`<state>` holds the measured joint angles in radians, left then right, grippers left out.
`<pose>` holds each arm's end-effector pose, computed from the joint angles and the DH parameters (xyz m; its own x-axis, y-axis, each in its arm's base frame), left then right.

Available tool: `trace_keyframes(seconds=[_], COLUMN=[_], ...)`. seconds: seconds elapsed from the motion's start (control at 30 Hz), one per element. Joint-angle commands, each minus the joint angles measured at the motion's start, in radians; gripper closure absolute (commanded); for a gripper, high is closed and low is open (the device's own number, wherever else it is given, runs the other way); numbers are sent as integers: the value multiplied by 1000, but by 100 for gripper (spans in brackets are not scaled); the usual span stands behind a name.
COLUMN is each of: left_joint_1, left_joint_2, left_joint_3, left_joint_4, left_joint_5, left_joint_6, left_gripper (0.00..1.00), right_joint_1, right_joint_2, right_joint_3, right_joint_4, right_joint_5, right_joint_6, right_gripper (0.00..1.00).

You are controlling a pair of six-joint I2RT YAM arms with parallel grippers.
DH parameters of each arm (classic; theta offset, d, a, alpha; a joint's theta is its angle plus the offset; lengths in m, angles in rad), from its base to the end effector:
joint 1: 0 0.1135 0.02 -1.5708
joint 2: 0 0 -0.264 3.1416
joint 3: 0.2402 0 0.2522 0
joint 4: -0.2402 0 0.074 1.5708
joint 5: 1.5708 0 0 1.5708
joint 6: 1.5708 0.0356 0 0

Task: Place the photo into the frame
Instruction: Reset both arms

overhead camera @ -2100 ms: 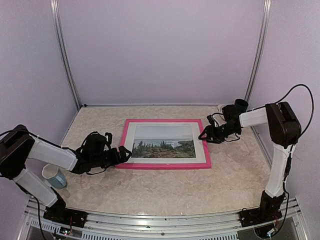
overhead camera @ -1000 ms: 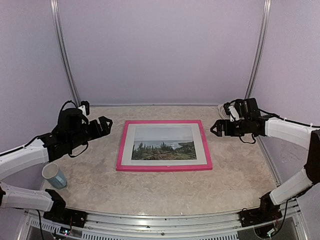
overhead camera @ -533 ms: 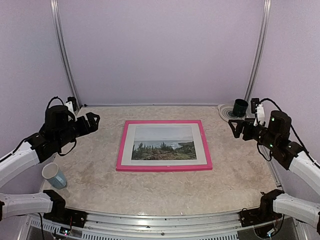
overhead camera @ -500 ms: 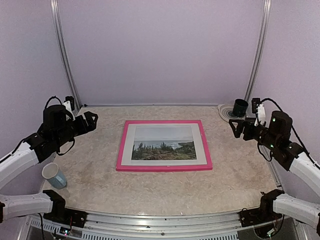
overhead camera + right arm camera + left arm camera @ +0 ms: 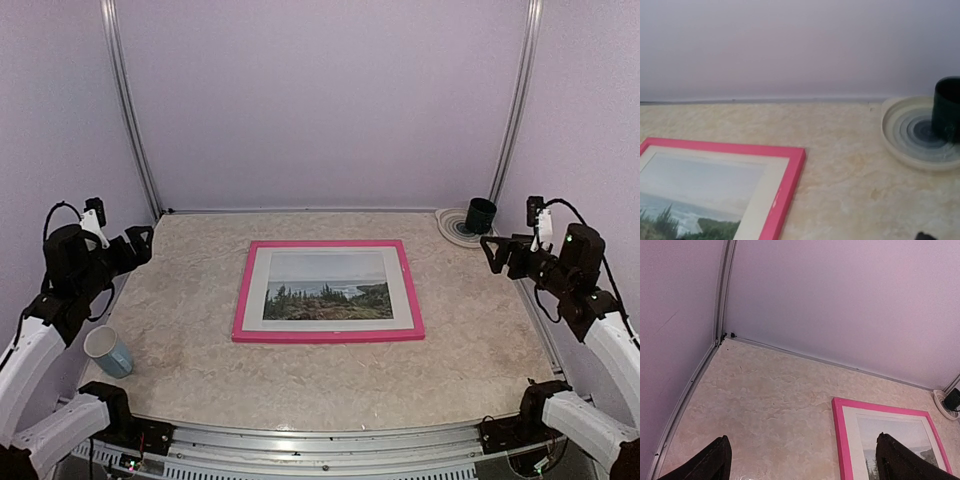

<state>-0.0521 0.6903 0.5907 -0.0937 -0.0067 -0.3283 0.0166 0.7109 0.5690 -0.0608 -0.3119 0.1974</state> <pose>0.1735 -0.0088 0.2959 -0.1963 -0.3126 -0.9294 -0.0188 0.9488 -0.3152 0.1764 0.0139 0.2888 -0.2594 0.1824 -0.9484 -0.2707 0.9289 0.2527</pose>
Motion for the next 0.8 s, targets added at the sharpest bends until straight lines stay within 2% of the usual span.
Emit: trace_keyframes(seconds=[0.0, 0.17, 0.4, 0.77], left_joint_1=[3, -22, -35, -36], left_joint_2=[-81, -122, -117, -115], left_joint_3=[-46, -51, -49, -50], left_joint_4=[14, -27, -43, -50], left_joint_5=[-14, -62, -74, -70], left_joint_6=[79, 121, 120, 112], left_gripper=[1, 1, 1, 1], right_joint_1=[-7, -7, -7, -6], right_joint_2=[-63, -62, -113, -195], right_joint_3=[-4, 9, -29, -36], right_joint_4=[-31, -68, -23, -34], right_joint_5=[12, 111, 32, 55], right_joint_6=[-42, -5, -33, -52], right_gripper=[1, 1, 1, 1])
